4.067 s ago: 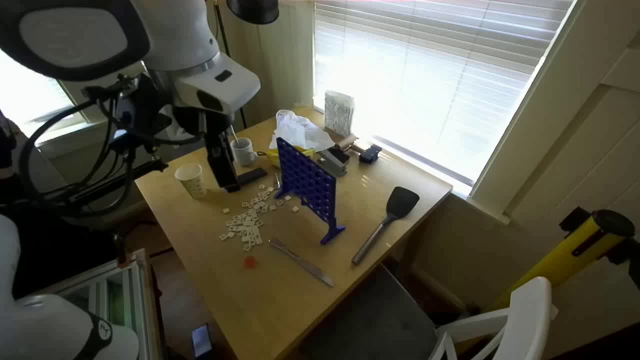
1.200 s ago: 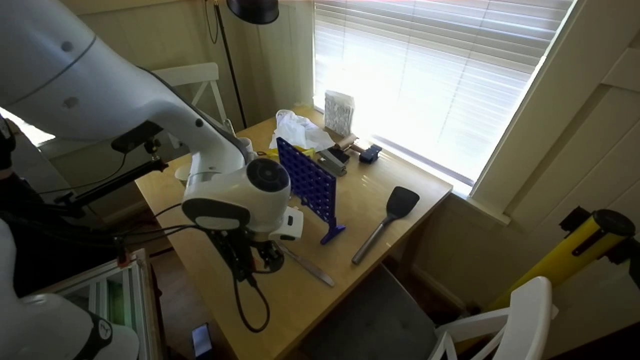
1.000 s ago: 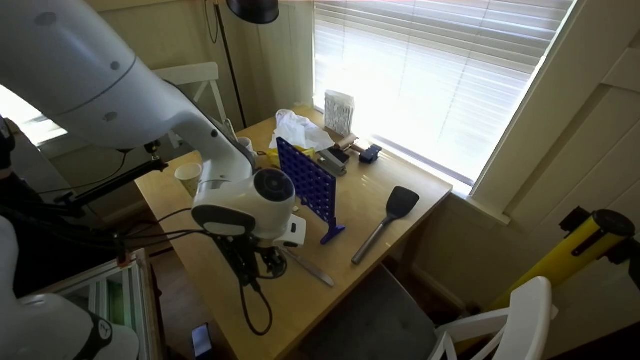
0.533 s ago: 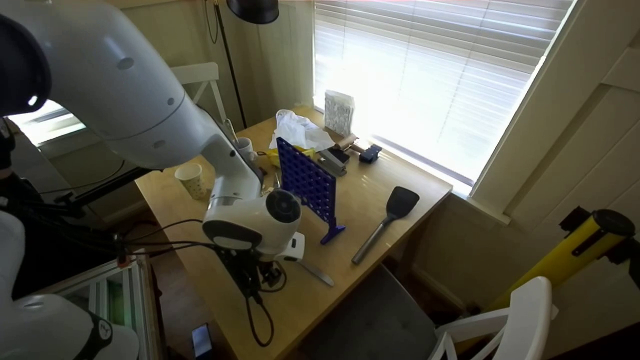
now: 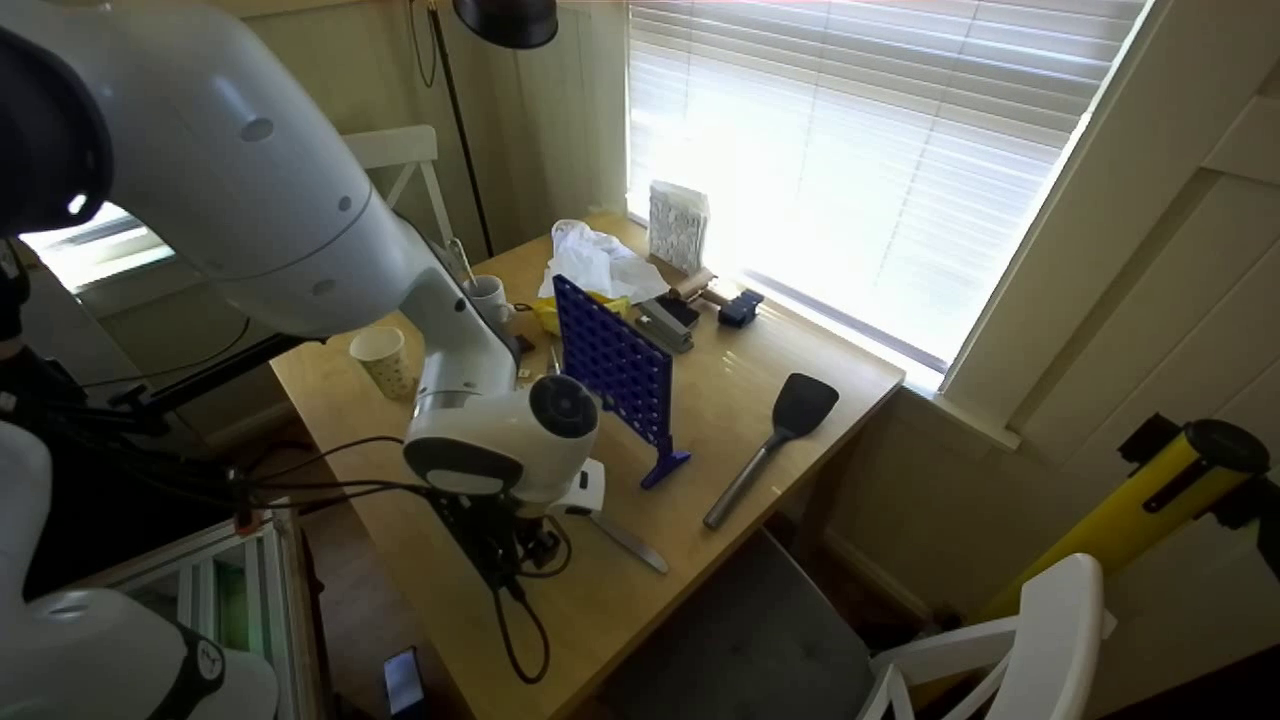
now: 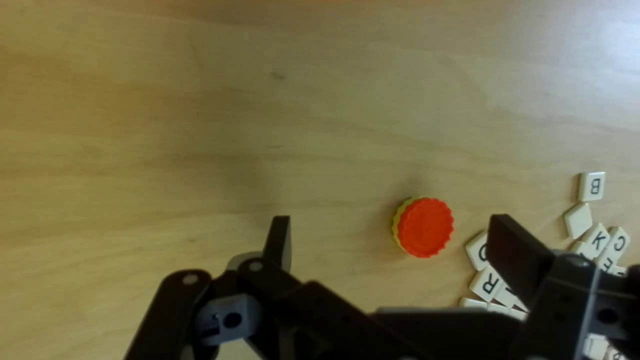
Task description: Put the blue ring in the blue rack
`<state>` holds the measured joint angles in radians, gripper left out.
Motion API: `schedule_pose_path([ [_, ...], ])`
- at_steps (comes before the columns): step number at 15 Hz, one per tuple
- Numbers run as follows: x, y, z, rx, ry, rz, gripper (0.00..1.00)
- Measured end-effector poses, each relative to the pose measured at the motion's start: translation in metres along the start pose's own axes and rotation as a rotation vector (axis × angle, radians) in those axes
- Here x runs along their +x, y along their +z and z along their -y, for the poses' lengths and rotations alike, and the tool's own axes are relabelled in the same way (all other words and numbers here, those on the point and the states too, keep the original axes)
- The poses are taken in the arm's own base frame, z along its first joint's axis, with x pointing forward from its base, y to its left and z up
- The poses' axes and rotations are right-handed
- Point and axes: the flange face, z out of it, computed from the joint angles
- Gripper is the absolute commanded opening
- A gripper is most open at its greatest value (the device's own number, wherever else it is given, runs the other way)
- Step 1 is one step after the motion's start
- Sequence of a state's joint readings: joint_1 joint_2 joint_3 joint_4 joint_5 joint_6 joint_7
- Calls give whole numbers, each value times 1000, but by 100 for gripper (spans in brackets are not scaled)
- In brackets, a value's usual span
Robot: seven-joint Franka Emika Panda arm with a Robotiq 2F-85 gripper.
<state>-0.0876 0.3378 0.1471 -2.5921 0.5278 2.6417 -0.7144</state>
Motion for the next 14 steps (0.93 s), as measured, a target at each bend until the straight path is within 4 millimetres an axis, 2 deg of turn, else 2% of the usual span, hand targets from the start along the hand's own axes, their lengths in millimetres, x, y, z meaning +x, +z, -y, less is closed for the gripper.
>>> schedule_pose_path([
  [2, 1, 2, 6, -5, -15, -2, 80],
  [3, 1, 3, 9, -11, -24, -7, 73],
  [4, 1, 4, 12, -16, -31, -10, 59],
  [5, 1, 6, 15, -21, -38, -12, 51],
  [9, -2, 8, 19, -57, -51, -39, 43],
  [14, -5, 11, 24, -95, -76, -63, 44],
])
